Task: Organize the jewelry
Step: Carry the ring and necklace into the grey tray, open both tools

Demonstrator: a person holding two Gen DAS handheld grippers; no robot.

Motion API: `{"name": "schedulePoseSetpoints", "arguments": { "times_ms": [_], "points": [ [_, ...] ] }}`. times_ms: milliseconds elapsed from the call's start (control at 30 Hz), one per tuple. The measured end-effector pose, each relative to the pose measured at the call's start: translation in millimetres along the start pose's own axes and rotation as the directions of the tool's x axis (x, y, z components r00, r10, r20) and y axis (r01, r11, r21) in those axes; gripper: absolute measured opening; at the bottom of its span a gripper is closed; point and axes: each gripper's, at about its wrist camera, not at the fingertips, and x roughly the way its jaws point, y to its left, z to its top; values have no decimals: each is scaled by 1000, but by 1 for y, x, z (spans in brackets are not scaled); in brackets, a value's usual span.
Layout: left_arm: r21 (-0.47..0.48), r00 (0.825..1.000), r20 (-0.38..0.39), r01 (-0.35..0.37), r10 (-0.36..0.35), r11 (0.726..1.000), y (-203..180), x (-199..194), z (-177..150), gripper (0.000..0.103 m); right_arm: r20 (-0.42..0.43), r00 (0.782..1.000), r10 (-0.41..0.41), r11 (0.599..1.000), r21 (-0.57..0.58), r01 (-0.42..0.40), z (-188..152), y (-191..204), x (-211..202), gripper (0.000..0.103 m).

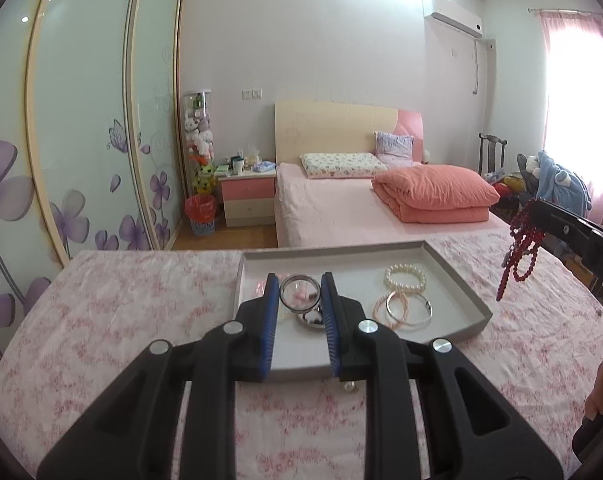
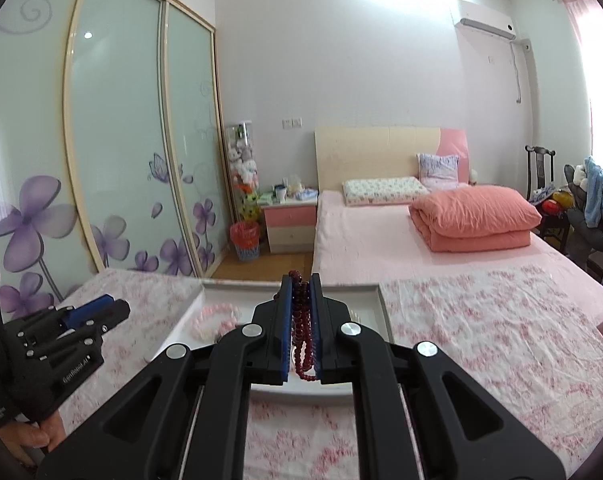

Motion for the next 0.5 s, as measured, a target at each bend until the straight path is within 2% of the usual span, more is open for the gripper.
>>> {"name": "schedulePoseSetpoints", "arguments": {
  "times_ms": [233,500],
  "points": [
    [-7,999,30,10,-10,1000,-2,10,10,22,46,999,6,1000,-29,-5,7,6,8,9],
    [-9,1000,26,13,-12,1000,-5,32,15,22,44,999,-1,1000,-23,2,8,6,29,9]
  ]
}}
